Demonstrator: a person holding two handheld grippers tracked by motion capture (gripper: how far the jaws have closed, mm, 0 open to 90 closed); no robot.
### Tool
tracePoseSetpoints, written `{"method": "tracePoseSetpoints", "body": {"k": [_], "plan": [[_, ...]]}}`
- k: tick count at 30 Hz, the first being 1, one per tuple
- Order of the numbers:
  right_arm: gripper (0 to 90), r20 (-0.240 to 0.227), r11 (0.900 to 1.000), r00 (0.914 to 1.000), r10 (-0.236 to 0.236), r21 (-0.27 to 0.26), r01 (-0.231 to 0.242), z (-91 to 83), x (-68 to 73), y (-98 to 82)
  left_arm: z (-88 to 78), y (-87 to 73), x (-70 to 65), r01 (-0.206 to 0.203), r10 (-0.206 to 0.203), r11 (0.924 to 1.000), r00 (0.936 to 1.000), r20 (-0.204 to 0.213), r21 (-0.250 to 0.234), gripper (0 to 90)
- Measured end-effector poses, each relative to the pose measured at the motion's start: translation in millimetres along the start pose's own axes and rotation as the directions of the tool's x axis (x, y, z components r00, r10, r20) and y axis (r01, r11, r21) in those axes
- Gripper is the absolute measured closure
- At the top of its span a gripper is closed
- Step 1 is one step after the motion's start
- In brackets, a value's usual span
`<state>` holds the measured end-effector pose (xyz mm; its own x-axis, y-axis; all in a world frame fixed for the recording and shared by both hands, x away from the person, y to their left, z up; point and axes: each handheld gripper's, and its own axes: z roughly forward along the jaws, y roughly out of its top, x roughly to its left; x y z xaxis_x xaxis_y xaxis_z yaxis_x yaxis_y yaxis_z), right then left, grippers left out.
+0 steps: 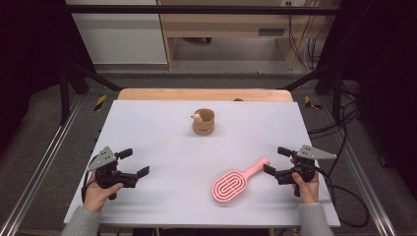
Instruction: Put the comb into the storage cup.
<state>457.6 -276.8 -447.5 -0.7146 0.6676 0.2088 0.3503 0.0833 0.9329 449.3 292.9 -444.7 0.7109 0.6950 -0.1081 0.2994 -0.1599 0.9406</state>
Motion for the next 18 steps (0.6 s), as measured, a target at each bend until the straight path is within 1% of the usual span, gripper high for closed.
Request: {"method": "tracePoseSetpoints", "body": {"k": [5,14,18], "plan": [[0.3,0.004,1.0,1.0,0.001,-0.003,-0.001,-1.2,0.2,0.4,-0.5,0.0,-0.5,0.001,-0.001,1.0,1.0,0.003,0.001,0.0],[0.3,0.003,1.0,1.0,-0.001,-0.002,0.001,-2.4,4.3,4.0,-1.2,-0.2,0.0,0.009,-0.009,1.0,0.9999,-0.006,-0.002,0.0],[0.4,-0.002,1.0,0.9998,-0.02,0.012,0.02,-2.4,7.4,5.7,-1.4,-0.3,0.1,0.008,-0.008,1.0,1.0,-0.003,-0.003,0.0]]}}
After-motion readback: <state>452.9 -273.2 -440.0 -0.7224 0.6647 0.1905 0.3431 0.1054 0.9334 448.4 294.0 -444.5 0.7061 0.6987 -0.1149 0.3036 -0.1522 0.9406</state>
